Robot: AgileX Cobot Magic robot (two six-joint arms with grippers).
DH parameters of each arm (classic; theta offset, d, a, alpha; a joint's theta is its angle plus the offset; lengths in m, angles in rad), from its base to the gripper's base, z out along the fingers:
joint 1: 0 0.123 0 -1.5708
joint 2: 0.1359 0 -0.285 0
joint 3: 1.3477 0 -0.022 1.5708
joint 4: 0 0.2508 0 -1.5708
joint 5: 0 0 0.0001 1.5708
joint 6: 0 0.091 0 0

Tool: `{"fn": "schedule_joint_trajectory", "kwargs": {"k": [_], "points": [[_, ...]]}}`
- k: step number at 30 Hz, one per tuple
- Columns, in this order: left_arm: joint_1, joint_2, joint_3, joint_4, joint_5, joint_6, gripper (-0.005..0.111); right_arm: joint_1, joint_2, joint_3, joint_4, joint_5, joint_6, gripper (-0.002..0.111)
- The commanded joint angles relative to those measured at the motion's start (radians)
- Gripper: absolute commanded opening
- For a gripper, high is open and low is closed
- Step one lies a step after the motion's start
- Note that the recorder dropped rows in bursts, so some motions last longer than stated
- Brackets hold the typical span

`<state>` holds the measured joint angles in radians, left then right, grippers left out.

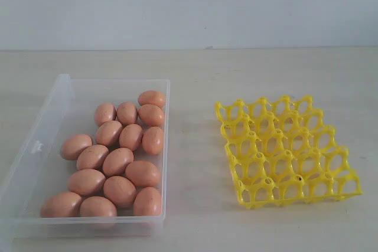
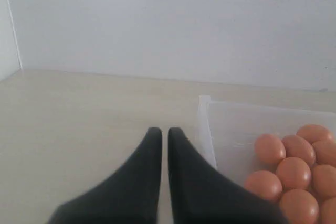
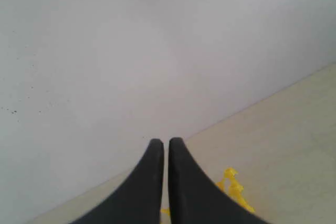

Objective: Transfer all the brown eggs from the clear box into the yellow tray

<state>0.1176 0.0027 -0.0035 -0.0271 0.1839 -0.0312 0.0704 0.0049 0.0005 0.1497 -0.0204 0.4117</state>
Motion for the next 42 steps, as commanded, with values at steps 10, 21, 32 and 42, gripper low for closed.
{"fn": "schedule_joint_trajectory", "kwargs": {"k": [10, 21, 32, 42], "points": [[0.002, -0.003, 0.003, -0.092, -0.217, -0.142, 0.004, -0.001, -0.005, 0.000, -0.003, 0.002, -0.003, 0.000], [0.002, -0.003, 0.003, -0.097, -0.212, -0.321, 0.004, -0.001, -0.005, 0.000, -0.003, 0.002, -0.003, 0.000], [0.002, -0.003, 0.003, -0.095, -0.231, -0.321, 0.004, -0.001, -0.005, 0.000, -0.003, 0.002, -0.003, 0.000], [0.002, 0.044, -0.244, -0.077, -0.196, -0.321, 0.004, -0.001, -0.005, 0.000, -0.003, 0.002, -0.003, 0.000]]}}
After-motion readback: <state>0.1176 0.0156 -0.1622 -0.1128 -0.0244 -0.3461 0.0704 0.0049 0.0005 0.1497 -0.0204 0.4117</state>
